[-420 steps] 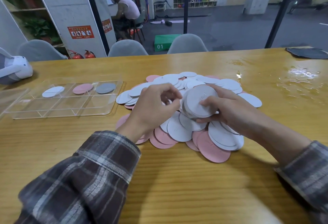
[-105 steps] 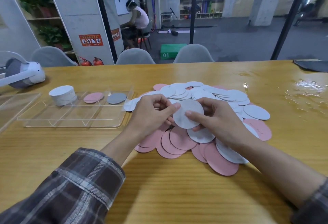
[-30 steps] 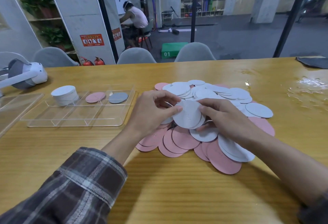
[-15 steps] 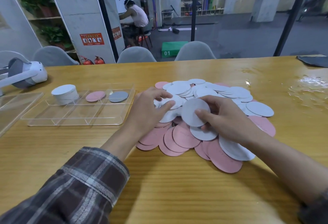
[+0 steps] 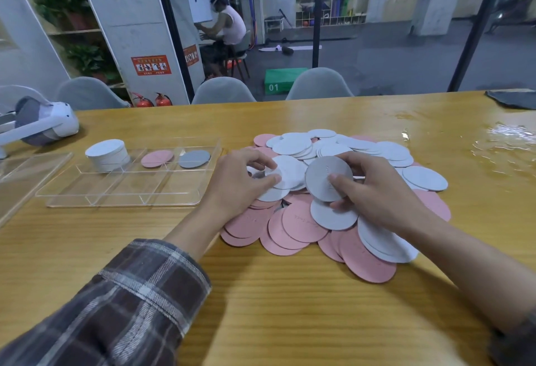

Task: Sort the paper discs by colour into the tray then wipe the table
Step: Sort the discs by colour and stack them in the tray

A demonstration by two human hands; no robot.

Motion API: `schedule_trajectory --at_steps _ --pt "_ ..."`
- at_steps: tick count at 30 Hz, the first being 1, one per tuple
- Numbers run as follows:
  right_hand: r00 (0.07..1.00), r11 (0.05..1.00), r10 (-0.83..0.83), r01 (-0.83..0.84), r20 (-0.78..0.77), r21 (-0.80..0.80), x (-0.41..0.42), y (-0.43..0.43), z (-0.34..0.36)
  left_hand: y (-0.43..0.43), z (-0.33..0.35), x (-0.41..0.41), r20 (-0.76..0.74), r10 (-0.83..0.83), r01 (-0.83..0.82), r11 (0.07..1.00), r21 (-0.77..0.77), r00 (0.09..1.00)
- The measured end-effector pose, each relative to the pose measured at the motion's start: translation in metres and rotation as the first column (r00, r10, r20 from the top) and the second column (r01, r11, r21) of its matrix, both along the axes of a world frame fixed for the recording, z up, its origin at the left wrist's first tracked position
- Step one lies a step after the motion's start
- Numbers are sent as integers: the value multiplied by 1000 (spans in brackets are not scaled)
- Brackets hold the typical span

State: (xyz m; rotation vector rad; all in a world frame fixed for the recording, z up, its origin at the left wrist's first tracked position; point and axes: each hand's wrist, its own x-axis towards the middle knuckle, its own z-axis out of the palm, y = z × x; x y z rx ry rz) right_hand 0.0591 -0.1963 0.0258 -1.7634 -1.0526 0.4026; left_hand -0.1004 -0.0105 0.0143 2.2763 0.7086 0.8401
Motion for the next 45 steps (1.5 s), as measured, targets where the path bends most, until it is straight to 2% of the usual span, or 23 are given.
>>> schedule_trajectory --at_steps 6,10,13,16,28,31,34,37,45 --pt "999 1000 -27 27 -24 -3 2 -1 0 3 12 -2 190 12 49 947 -317 982" --pt "997 1000 -4 3 -79 -14 2 0 1 -2 19 -6 291 -93 221 867 -447 952" --pt "977 997 77 -73 -201 29 -1 1 2 -12 17 -4 276 -195 299 862 -411 941" --pt "958 991 130 -124 -254 41 -6 2 3 -23 16 0 289 -206 309 872 -380 935" --pt "968 985 174 -170 -180 38 -6 3 -4 -33 10 8 272 -202 269 933 -240 941" --pt "979 987 151 -143 -137 66 -2 2 -4 -23 12 4 178 -174 194 976 -100 969" --pt "985 990 116 -105 -125 94 1 0 -3 -2 7 -4 -56 -18 25 992 124 998" --pt "989 993 100 -93 -110 71 1 -1 -4 14 -1 -9 -231 106 -71 986 153 967" --pt "994 996 84 -82 -65 30 -1 -1 -5 11 4 -9 -131 66 -44 985 164 989"
